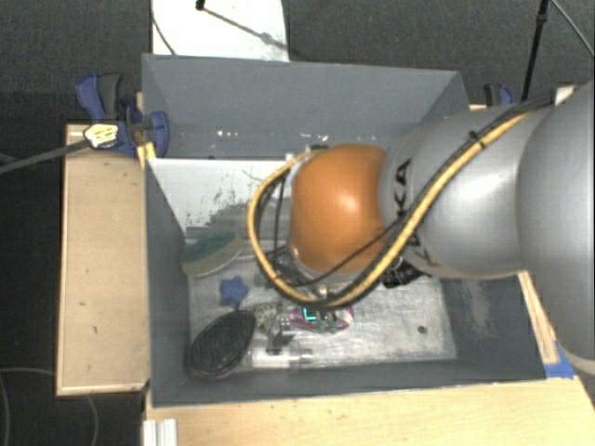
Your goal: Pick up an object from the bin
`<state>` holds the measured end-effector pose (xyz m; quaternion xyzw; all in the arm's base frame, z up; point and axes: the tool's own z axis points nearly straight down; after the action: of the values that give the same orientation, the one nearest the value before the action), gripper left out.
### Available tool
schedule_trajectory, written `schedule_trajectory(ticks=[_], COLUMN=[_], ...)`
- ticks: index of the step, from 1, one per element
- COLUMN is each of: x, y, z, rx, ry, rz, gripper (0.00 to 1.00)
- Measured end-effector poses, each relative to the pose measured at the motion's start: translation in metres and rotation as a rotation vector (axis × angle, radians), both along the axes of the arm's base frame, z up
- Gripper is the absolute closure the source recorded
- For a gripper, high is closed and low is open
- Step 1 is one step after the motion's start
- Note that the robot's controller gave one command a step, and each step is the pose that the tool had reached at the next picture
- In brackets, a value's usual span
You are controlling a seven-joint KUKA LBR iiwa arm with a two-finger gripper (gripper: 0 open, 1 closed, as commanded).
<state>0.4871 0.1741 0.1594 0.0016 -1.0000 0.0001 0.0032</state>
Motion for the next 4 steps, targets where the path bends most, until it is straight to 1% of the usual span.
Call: schedule_trajectory(ticks=[1,2,3,4], x=[0.071,0.072,0.058,0.059], y=[0.070,0.067,0.041,0.043], z=[-0.090,-0.089,-0.089,-0.087], rx=[0.004,0.004,0.002,0.006], ry=[-0.009,-0.011,-0.006,-0.010], rz=[0.398,0.510,0.404,0.401], gripper=[0.00,0.00,0.00,1.00])
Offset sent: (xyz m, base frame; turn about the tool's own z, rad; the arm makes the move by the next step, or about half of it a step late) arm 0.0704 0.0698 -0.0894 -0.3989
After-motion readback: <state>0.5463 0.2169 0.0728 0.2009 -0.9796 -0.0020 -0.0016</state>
